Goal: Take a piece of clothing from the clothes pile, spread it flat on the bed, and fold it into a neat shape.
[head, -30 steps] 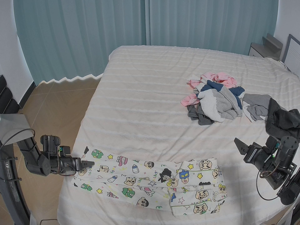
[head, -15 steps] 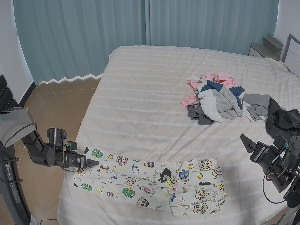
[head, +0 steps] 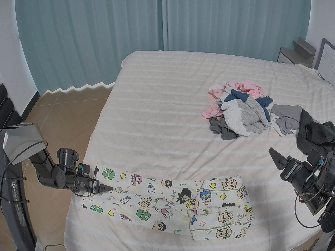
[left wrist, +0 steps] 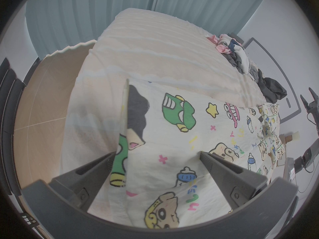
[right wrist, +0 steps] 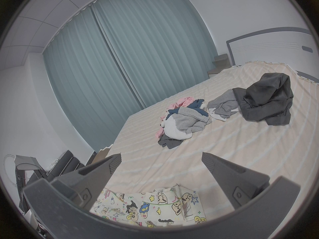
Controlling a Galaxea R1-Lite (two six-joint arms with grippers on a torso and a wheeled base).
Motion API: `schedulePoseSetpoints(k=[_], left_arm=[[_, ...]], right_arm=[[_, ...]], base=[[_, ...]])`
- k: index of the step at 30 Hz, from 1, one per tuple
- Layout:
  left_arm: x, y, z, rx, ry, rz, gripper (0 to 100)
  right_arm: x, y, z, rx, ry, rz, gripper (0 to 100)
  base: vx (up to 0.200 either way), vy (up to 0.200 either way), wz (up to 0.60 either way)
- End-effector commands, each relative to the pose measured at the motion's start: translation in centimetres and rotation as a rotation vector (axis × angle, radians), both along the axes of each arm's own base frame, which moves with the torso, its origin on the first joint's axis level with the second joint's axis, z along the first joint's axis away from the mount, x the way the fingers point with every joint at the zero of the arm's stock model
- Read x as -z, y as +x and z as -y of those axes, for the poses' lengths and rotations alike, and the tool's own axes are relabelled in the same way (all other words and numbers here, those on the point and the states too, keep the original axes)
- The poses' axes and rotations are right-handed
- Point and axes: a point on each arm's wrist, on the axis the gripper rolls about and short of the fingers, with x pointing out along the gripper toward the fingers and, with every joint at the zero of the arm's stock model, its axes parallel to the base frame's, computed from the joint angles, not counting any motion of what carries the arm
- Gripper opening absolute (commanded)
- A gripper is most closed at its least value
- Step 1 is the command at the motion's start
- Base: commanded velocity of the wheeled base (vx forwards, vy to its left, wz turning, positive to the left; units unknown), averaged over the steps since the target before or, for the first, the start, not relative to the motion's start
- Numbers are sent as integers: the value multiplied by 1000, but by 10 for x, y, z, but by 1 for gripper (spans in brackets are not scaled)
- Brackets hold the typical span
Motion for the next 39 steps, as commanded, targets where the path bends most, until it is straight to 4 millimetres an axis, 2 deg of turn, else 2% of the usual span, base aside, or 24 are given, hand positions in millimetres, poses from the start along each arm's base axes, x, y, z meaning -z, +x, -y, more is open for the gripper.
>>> schedulePoseSetpoints(k=[1, 4, 5, 14, 20, 25, 31, 39], left_arm=[[4, -1, 3, 10, -19, -19, 100], [4, -3, 4, 10, -70, -34, 100], [4, -3, 4, 7, -73, -36, 0], [2, -7, 0, -8, -77, -43, 0], [-18, -10, -12, -40, -72, 11, 0], [-38, -21, -24, -56, -57, -9, 0], [-50, -31, -49, -64, -9, -7, 0], [-55, -32, -85, -169, 0, 22, 0]], right_arm=[[4, -2, 1, 0, -10, -22, 100], [3, -3, 2, 1, -7, -16, 100], [3, -3, 2, 1, -7, -16, 100], [3, -3, 1, 1, 4, -18, 100], [3, -3, 1, 1, 4, -18, 100], [3, -3, 2, 1, 5, -17, 100], [3, -3, 1, 1, 4, -18, 100], [3, -3, 2, 1, 5, -17, 100]], base=[[0, 0, 0], [0, 0, 0], [0, 0, 0], [0, 0, 0], [0, 0, 0], [0, 0, 0], [0, 0, 0], [0, 0, 0]])
